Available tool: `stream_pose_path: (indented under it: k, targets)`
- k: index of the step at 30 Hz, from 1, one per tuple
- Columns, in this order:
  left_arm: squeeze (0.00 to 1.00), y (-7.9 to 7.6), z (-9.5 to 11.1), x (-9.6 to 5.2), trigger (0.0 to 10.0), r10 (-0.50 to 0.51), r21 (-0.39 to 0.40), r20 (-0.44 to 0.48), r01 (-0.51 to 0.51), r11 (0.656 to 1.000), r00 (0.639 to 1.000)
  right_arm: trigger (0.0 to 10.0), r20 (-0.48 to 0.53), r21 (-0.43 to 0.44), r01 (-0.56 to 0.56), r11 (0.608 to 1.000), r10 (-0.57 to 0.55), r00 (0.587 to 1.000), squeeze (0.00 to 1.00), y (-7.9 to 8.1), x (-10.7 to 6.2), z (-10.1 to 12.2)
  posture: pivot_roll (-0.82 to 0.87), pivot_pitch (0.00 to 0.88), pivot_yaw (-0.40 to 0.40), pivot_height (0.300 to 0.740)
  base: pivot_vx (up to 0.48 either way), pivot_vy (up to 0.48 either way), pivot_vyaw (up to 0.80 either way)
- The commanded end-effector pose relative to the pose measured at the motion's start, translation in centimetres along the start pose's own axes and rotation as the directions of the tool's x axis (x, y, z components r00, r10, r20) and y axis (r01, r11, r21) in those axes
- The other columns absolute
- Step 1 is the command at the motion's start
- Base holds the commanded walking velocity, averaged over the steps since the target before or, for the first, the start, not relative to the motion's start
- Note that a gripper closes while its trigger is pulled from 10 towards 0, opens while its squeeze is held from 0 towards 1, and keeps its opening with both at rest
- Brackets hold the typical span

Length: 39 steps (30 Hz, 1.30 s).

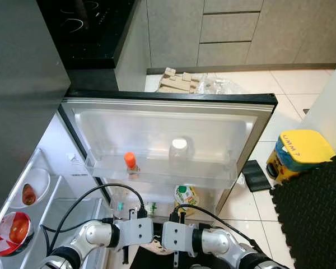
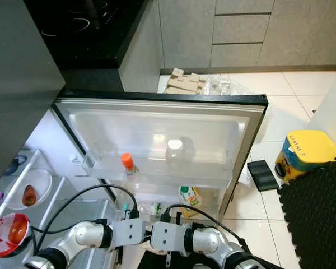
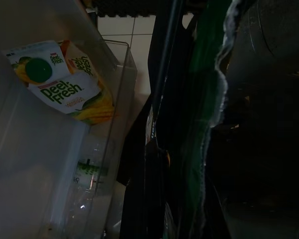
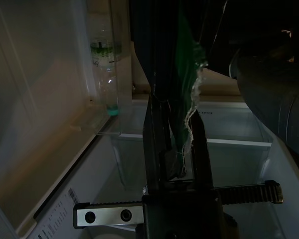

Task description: Restocking fridge

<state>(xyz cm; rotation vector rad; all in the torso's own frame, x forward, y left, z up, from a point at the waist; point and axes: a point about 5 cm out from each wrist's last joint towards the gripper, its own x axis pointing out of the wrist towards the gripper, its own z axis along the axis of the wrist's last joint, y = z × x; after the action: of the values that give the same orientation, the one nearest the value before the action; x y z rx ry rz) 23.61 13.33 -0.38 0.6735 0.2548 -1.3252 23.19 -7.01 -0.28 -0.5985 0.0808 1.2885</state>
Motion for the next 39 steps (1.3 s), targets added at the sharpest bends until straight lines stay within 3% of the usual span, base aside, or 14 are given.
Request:
stream_pose_path:
  k: [1,8,9,10,11,19,20,21,23,25,29,33,35,39]
  targets:
    - [0.0,-0.4,-0.5,-0.2,0.0,-0.015,-0.021,-0.025,0.015,1.0,1.0,10.0,0.063,-0.018,0.026,0.999,-0.025,0.998,0.0,-0.4,0.4,0.9,-0.14,0.08,0.062,0.74,0.0,0.0,0.0]
    - [0.0,-0.4,-0.6,-0.2,0.0,-0.017,-0.025,-0.027,0.016,1.0,0.999,10.0,0.054,0.006,0.018,1.0,-0.019,0.998,0.0,-0.3,0.2,0.7,-0.14,0.085,0.065,0.74,0.0,0.0,0.0]
    - [0.0,-0.4,-0.6,-0.2,0.0,-0.016,-0.024,-0.029,0.015,1.0,0.999,10.0,0.053,0.021,0.019,1.0,-0.02,0.998,0.56,-0.2,0.2,0.6,-0.14,0.086,0.066,0.74,0.0,0.0,0.0]
    - [0.0,-0.4,-0.6,-0.2,0.0,-0.016,-0.024,-0.029,0.015,1.0,0.999,10.0,0.053,0.021,0.019,1.0,-0.02,0.998,0.56,-0.2,0.2,0.6,-0.14,0.086,0.066,0.74,0.0,0.0,0.0]
    - [0.0,-0.3,-0.6,-0.2,0.0,-0.015,-0.024,-0.03,0.014,1.0,0.999,10.0,0.054,0.04,0.019,0.999,-0.021,0.998,1.0,-0.2,0.2,0.6,-0.14,0.09,0.068,0.74,0.0,0.0,0.0]
    - [0.0,-0.2,-0.9,-0.4,0.0,-0.008,-0.015,-0.075,0.007,1.0,0.997,10.0,0.011,0.074,0.148,0.986,-0.149,0.989,1.0,-0.9,-0.5,-0.2,-0.14,0.099,0.065,0.74,0.0,0.0,0.0]
    - [0.0,-0.1,-1.0,-0.4,0.0,-0.002,-0.014,-0.083,0.001,1.0,0.997,10.0,0.003,0.094,0.16,0.983,-0.161,0.987,0.88,-0.9,-0.7,-0.4,-0.14,0.099,0.065,0.74,0.0,0.0,0.0]
    - [0.0,-0.1,-1.0,-0.4,0.0,-0.002,-0.014,-0.083,0.001,1.0,0.997,10.0,0.003,0.094,0.16,0.983,-0.161,0.987,0.88,-0.9,-0.7,-0.4,-0.14,0.099,0.065,0.74,0.0,0.0,0.0]
    - [0.0,0.0,-1.2,-0.5,0.0,0.013,-0.013,-0.1,-0.015,1.0,0.995,10.0,-0.019,0.11,0.178,0.978,-0.177,0.984,0.53,-0.8,-1.4,-1.0,-0.14,0.1,0.064,0.74,0.0,0.0,0.0]
    - [0.0,0.2,-1.5,-0.6,0.0,0.027,-0.012,-0.141,-0.029,1.0,0.99,10.0,-0.069,0.131,0.23,0.964,-0.222,0.973,0.0,-0.6,-2.7,-2.1,-0.14,0.105,0.056,0.74,0.0,0.0,0.0]
    - [0.0,0.3,-2.0,-0.7,0.0,0.034,-0.012,-0.184,-0.037,0.999,0.982,10.0,-0.115,0.158,0.281,0.947,-0.265,0.957,0.0,-0.4,-3.9,-3.2,-0.14,0.108,0.052,0.74,0.0,0.0,0.0]
    - [0.0,0.1,-2.9,-1.2,0.0,0.04,-0.005,-0.262,-0.043,0.999,0.964,10.0,-0.257,0.223,0.397,0.89,-0.339,0.905,0.0,1.2,-6.7,-5.7,-0.14,0.111,0.054,0.74,0.0,0.0,0.0]
    - [0.0,0.1,-2.9,-1.2,0.0,0.04,-0.005,-0.262,-0.043,0.999,0.964,10.0,-0.257,0.223,0.397,0.89,-0.339,0.905,0.0,1.2,-6.7,-5.7,-0.14,0.111,0.054,0.74,0.0,0.0,0.0]
    - [0.0,0.9,-2.8,-0.9,0.0,0.115,0.039,-0.288,-0.108,0.993,0.951,10.0,-0.469,0.303,0.573,0.761,-0.404,0.785,0.0,3.4,-8.7,-8.2,-0.15,0.117,0.061,0.74,0.0,0.0,0.0]
